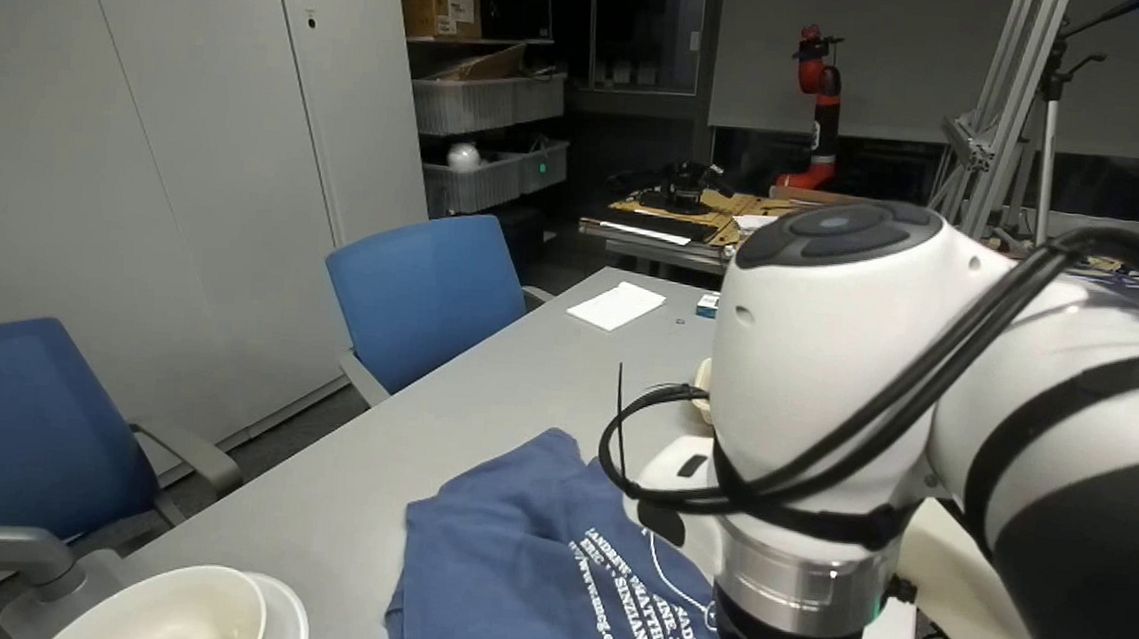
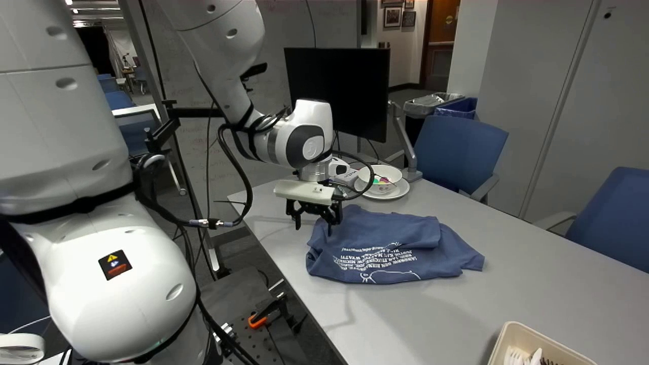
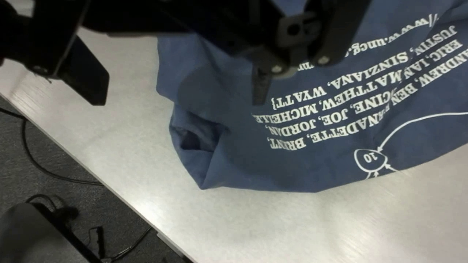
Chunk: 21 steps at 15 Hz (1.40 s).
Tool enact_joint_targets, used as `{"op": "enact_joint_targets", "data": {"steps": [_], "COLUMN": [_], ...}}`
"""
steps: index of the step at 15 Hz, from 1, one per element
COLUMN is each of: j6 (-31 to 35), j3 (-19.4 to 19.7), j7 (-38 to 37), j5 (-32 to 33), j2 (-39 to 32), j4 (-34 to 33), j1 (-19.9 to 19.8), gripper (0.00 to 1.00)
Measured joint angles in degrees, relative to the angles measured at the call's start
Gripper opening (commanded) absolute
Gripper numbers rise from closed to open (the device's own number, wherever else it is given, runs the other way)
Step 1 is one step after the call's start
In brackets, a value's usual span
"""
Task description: Fold the blue t-shirt once
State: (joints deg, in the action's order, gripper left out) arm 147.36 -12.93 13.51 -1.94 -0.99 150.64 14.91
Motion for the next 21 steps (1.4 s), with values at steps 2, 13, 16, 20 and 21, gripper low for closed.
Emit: {"op": "enact_joint_targets", "data": {"steps": [2, 13, 16, 20, 21], "j6": [3.3, 12.7, 12.7, 12.7, 12.7], "j3": [-0.7, 1.1, 2.9, 7.6, 8.8], "j7": [-0.6, -28.9, -33.6, -37.2, -37.5], "j5": [0.1, 28.8, 34.1, 41.0, 41.9], "j2": [-1.7, -10.7, -13.1, -16.2, -16.9], "j4": [0.7, 0.5, -0.6, -3.2, -3.8], "j1": [0.0, 4.6, 5.9, 6.2, 6.2], "gripper": [1.00, 0.96, 0.95, 0.93, 0.88]}}
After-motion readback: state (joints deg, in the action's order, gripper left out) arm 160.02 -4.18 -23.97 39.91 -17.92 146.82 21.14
